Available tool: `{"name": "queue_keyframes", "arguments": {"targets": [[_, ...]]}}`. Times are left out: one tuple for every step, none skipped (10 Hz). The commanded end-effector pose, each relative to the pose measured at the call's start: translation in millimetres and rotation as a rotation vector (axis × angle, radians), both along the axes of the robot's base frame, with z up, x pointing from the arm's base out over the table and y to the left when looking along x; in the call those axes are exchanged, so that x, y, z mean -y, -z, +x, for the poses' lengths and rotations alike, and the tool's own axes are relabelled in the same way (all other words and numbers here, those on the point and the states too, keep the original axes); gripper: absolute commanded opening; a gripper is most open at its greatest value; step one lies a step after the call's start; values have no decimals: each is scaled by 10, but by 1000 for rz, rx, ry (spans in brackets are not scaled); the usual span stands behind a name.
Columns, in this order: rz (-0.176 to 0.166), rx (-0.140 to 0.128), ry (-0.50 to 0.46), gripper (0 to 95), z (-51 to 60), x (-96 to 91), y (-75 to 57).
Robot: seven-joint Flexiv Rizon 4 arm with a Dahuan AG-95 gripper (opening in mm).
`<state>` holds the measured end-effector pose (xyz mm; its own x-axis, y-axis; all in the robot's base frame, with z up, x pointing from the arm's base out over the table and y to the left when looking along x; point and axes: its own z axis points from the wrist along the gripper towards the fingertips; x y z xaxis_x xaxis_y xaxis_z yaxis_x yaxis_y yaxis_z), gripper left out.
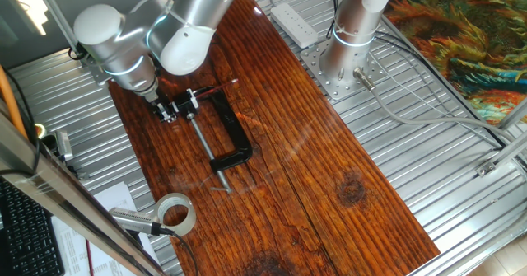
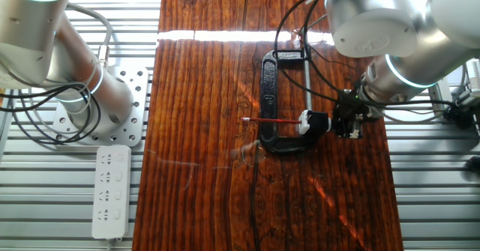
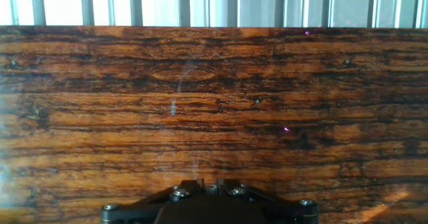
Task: Sharpen the pencil with a pencil sharpener
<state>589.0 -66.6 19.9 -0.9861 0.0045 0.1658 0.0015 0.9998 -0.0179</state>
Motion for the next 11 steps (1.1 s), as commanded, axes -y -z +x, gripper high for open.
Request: {"name": "queue_keyframes", "arguments": {"targets": [[-1,4,-7,0,0,8,-23],[-1,6,-10,0,-1,14,-27],[2,11,-17,0,-1,15,-27],[2,17,-23,190,1,15,-28],[2,17,-25,190,4,14,-30],[3,16,-26,380,16,12,-39],[2,17,-28,380,28,10,-47],[3,17,-32,380,48,13,-68],[3,17,-35,380,70,16,-91],[3,14,-38,380,106,26,-133],[5,15,-47,190,146,38,-181]]}}
